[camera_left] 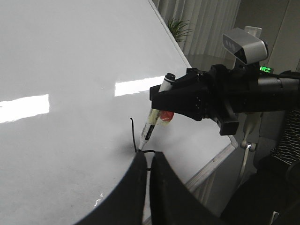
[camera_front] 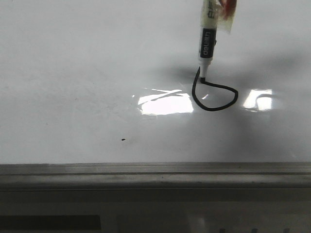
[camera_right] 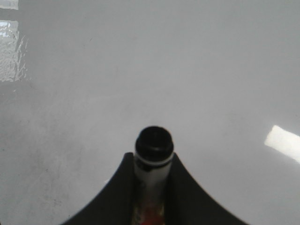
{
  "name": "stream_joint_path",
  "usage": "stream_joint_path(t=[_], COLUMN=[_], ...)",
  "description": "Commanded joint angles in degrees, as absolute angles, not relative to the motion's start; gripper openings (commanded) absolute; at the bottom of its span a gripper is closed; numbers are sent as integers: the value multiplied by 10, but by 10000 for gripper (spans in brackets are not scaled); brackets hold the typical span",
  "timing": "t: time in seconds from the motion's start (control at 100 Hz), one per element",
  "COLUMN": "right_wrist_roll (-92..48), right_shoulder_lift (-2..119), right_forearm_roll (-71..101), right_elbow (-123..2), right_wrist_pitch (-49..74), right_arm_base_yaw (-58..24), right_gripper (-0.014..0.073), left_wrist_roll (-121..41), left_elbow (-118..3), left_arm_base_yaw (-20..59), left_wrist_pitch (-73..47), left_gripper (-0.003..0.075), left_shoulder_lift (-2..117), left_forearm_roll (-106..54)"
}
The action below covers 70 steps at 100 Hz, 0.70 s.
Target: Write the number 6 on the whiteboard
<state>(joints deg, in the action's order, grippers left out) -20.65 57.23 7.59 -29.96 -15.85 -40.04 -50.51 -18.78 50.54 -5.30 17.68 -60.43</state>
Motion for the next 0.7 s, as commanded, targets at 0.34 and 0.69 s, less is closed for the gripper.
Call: stream_joint_path(t=[0.34, 0.69], right_wrist_roll=[-221, -221], right_shoulder_lift=[582, 481], right_forearm_roll=[67, 65], right_elbow=[-315, -370], right_wrist_pitch=[-203, -62], right_arm_base_yaw=[-422, -426], right_gripper=[-64, -64], left_wrist_roll=[-499, -499], left_elbow=[-204, -204], left_arm_base_yaw=[507, 507], left_wrist_pitch=[-44, -45], left_gripper=[-20, -6], left_shoulder_lift=[181, 184], left_forearm_roll=[-612, -613])
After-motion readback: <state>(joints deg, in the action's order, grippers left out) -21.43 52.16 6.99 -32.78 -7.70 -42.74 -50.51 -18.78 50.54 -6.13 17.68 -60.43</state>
